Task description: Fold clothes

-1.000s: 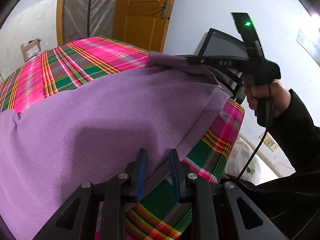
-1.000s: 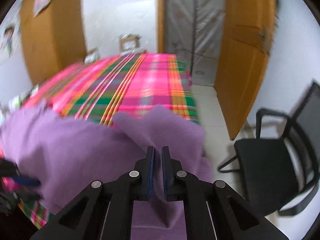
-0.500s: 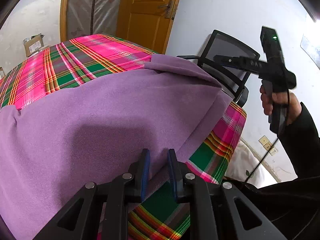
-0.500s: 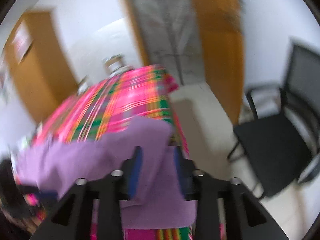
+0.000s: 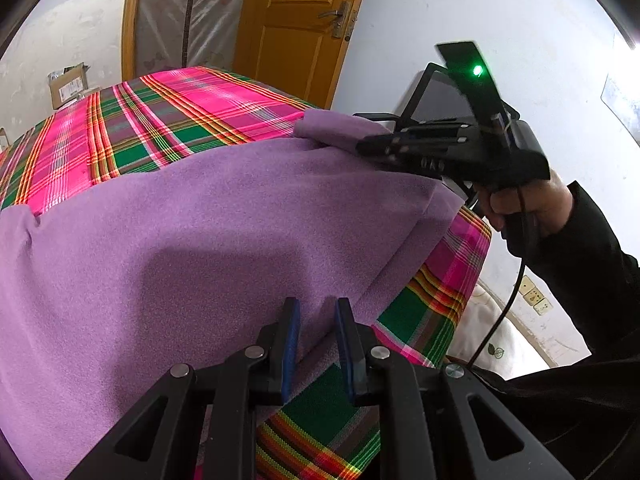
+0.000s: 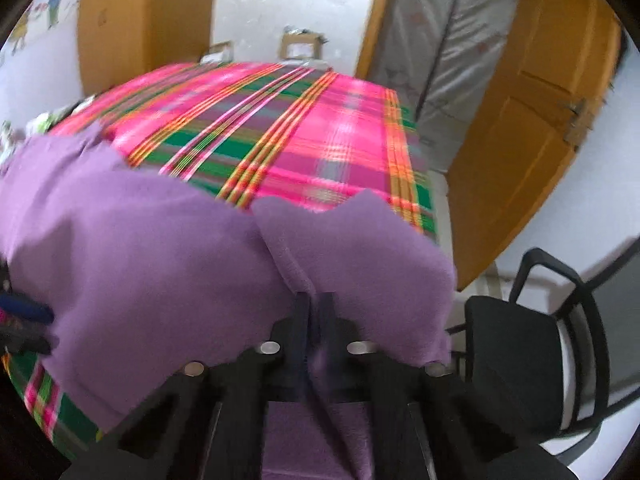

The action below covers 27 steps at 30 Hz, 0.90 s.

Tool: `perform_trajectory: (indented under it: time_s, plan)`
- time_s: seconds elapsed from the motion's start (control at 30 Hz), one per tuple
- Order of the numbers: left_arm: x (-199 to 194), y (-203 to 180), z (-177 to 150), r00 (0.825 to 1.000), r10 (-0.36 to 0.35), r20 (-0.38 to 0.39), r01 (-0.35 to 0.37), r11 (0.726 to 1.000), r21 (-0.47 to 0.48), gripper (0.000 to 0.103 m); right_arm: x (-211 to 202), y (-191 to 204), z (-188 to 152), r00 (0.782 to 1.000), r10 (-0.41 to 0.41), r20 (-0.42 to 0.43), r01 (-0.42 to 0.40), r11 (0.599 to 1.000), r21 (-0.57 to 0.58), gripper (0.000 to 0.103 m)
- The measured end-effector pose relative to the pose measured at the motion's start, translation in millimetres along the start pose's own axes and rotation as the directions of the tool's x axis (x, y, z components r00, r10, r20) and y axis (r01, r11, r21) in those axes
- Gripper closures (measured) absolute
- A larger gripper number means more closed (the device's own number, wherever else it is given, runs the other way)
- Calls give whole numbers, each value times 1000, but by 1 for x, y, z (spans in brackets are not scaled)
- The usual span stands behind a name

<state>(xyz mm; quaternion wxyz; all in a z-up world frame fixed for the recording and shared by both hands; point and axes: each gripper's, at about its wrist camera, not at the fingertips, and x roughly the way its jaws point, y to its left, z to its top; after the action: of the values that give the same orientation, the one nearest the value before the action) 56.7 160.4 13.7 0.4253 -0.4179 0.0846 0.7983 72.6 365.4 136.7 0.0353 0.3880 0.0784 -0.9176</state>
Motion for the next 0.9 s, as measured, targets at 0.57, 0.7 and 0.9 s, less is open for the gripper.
perform_trajectory:
  time_s: [0.57,0.7,0.9]
  plan:
    - [1,-2,2,1000,0,-6,0,1000,10,84,-34,-149,-82,988,44,149,-141,655,743,100]
    - [1,-2,2,1000,4,-10,-4,1000,13,84,-32,-154,-106,977,116,180,-214,561,800,98]
    - [3,-4,4,1000,9,-10,-9,1000,17,84,-17,-163,-136,934,240,264,-334,331,883,83]
